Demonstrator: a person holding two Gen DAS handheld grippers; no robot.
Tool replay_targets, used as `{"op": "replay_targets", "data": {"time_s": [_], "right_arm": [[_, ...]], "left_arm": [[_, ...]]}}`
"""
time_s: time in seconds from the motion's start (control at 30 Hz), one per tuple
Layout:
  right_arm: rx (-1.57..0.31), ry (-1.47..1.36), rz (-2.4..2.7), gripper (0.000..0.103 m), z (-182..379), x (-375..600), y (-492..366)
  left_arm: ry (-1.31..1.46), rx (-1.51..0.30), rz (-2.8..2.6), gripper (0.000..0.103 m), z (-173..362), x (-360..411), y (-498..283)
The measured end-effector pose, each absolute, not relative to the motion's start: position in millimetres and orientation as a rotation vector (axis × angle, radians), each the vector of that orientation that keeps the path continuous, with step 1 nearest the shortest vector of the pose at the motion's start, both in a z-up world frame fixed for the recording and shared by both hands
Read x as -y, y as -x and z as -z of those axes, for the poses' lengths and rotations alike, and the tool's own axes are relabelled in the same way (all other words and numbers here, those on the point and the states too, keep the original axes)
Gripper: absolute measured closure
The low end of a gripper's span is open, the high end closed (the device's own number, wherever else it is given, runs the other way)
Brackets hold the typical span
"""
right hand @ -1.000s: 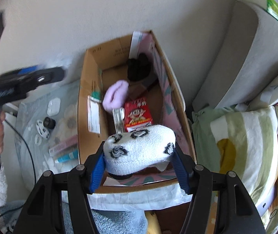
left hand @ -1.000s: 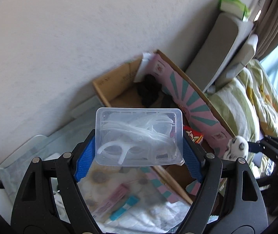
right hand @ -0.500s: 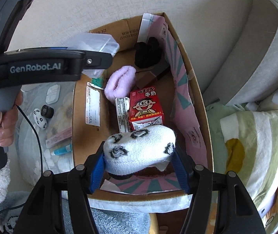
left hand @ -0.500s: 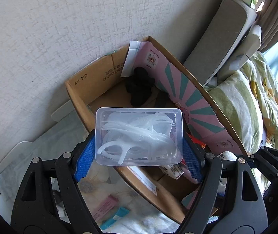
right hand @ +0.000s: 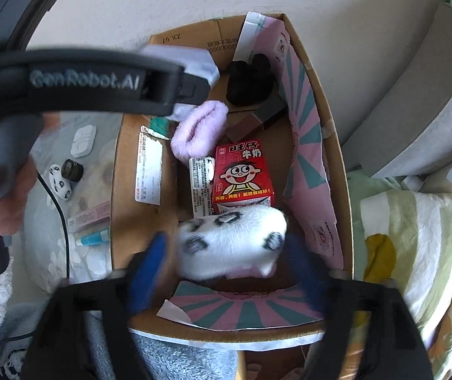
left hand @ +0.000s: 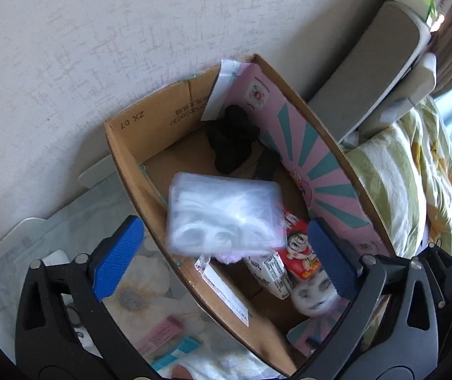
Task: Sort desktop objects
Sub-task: 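Open the left tool over the box while the right tool releases the sock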
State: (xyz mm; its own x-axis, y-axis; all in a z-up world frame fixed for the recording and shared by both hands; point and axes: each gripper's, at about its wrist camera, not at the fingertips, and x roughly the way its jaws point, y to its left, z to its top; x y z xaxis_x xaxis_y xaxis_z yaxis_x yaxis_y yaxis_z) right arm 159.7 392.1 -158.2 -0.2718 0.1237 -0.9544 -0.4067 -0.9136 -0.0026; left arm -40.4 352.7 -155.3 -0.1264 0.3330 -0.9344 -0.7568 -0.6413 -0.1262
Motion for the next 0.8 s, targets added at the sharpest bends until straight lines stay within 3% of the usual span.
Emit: {"op": "replay_targets", "data": {"time_s": [0.03,0.47,0.8], "right_arm": [[-0.336,1.64,-2.253,0.0,157.0,-390.8,-160.0],[-0.238,1.521,-2.317,0.0,128.6,-382.2,-164.0],[-0.153,1.512,-2.376,0.0,116.2,-354.5,-144.7]], "left_arm": [[1.38,-0.493,-1.856,0.0,152.9,-351.9,40.4],[1.339,-0.456,-1.944,0.0,118.5,-307.3,53.4],[1.343,-0.371,-2.061,0.0,105.5,-220.1,75.0]]}}
